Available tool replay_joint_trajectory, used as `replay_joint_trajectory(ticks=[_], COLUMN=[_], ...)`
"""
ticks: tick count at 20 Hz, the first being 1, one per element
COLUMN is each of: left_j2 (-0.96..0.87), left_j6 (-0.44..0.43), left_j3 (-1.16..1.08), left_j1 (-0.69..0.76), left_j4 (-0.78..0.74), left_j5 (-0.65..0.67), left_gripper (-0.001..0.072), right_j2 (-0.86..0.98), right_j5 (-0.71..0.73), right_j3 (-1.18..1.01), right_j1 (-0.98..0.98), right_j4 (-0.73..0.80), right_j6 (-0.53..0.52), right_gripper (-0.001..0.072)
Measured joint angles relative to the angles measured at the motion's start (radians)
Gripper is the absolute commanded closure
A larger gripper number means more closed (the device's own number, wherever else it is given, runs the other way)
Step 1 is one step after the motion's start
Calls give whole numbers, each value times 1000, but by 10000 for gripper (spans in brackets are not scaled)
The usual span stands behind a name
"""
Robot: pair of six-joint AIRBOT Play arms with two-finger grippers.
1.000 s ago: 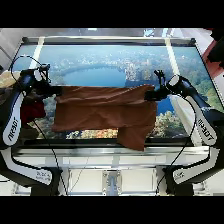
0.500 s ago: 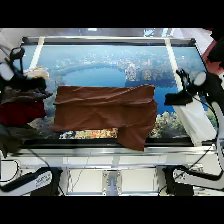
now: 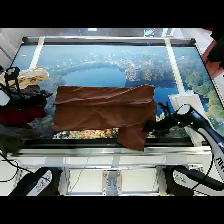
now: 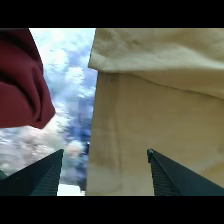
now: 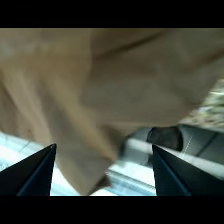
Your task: Fold the shirts.
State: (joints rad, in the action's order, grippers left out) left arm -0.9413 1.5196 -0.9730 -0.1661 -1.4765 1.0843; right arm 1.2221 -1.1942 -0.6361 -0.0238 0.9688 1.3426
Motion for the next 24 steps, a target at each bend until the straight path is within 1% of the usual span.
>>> replay_joint_trajectory(ticks=[2, 3, 4, 6, 7, 8, 11, 12, 13, 16, 18, 24], left_j2=[9, 11, 13, 15, 16, 16, 17, 17, 17, 17, 17, 17], left_j6=[1, 1, 1, 1, 1, 1, 6, 27, 61, 264, 367, 522], left_j3=[8, 10, 11, 13, 14, 14, 19, 30, 48, 154, 236, 406], left_j1=[-1, -1, -1, -1, -1, -1, -3, -8, -17, -69, -109, -161], left_j4=[7, 8, 10, 12, 12, 12, 11, 10, -3, -50, -23, 146], left_j5=[14, 18, 24, 31, 34, 35, 31, 14, -1, -41, -54, -142], left_gripper=[103, 103, 103, 103, 104, 103, 103, 104, 104, 105, 105, 105], right_j2=[-2, -2, -3, -4, -4, -4, -6, -8, -10, -18, -22, -27], right_j5=[37, 52, 69, 101, 113, 114, 92, 83, 77, 64, 61, 57], right_j3=[31, 41, 47, 56, 58, 57, 34, 23, 11, -13, -19, -26], right_j1=[63, 95, 120, 154, 164, 171, 183, 185, 186, 188, 189, 190], right_j4=[-26, -34, -42, -54, -61, -70, -79, -81, -83, -85, -85, -87], right_j6=[2, 10, 18, 35, 39, 42, 33, 30, 27, 23, 21, 14], right_gripper=[31, 57, 172, 515, 651, 685, 686, 686, 686, 686, 686, 686])
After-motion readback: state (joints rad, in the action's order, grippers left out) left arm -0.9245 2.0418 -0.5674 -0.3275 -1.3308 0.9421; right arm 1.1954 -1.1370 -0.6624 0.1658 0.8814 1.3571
